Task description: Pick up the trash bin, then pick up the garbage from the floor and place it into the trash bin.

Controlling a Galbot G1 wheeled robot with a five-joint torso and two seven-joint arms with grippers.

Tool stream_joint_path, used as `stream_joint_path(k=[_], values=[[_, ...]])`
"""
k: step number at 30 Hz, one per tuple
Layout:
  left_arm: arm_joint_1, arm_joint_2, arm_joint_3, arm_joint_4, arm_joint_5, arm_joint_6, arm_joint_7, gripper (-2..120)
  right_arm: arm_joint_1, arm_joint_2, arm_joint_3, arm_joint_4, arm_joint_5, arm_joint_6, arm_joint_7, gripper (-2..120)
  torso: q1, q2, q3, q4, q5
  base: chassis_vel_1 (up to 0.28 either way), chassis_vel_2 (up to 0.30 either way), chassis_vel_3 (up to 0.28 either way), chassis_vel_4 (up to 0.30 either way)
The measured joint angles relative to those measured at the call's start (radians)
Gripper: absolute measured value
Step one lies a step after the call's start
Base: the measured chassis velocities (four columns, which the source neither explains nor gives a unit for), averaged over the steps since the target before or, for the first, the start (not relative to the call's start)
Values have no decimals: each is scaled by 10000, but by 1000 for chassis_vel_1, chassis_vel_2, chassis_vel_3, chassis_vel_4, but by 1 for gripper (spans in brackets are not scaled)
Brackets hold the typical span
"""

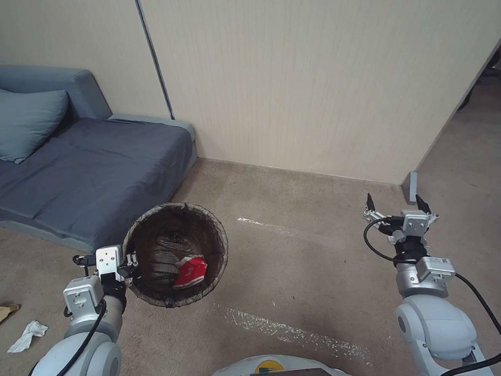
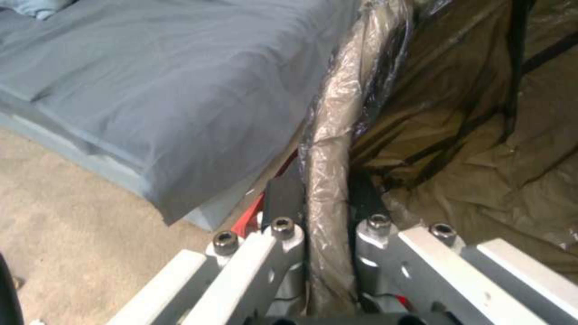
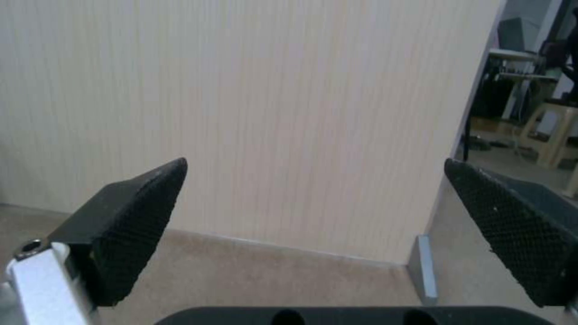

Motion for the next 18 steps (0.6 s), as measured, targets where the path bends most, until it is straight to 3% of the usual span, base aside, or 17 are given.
stream_joint_path(k=[18], values=[[2, 52, -13, 0, 56, 0, 25, 4, 48, -9, -102, -132, -46, 23, 13, 100, 0, 0, 0, -1, 0, 0, 0, 0, 0]])
